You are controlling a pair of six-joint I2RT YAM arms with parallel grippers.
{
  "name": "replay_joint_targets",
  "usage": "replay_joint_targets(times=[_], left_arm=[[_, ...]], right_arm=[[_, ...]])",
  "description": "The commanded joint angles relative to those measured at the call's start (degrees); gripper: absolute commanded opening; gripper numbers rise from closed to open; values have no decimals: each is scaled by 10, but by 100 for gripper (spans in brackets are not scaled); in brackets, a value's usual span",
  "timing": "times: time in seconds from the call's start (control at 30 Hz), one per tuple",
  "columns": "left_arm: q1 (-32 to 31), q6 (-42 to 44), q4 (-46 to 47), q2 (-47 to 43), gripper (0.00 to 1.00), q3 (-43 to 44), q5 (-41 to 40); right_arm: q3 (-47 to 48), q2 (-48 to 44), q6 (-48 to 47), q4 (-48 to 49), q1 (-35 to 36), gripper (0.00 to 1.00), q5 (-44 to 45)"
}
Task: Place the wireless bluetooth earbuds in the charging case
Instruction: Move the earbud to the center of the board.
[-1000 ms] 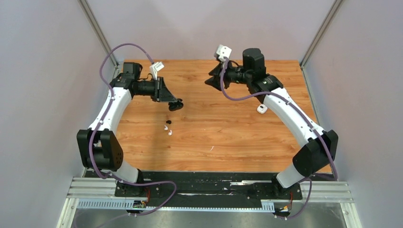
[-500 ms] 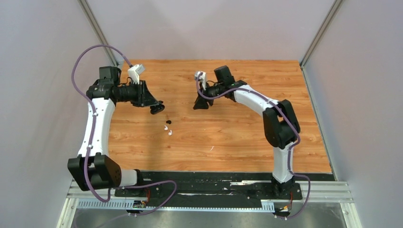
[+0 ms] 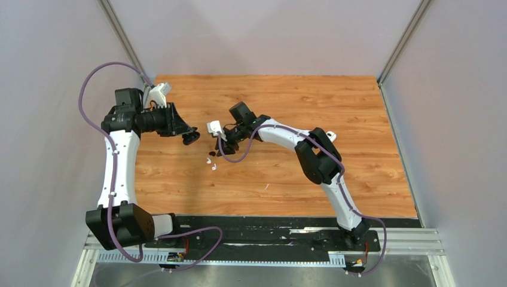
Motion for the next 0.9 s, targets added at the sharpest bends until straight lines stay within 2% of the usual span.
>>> replay_joint_targets(times=[0.0, 0.23, 0.87], left_arm=[[5, -13, 16, -26, 0, -3, -1], [4, -14, 28, -23, 0, -19, 7], [4, -24, 46, -20, 0, -28, 19]], right_arm=[[38, 25, -36, -7, 10, 33, 28], [67, 60, -36, -7, 20, 33, 69], [103, 107, -49, -10, 33, 35, 72]])
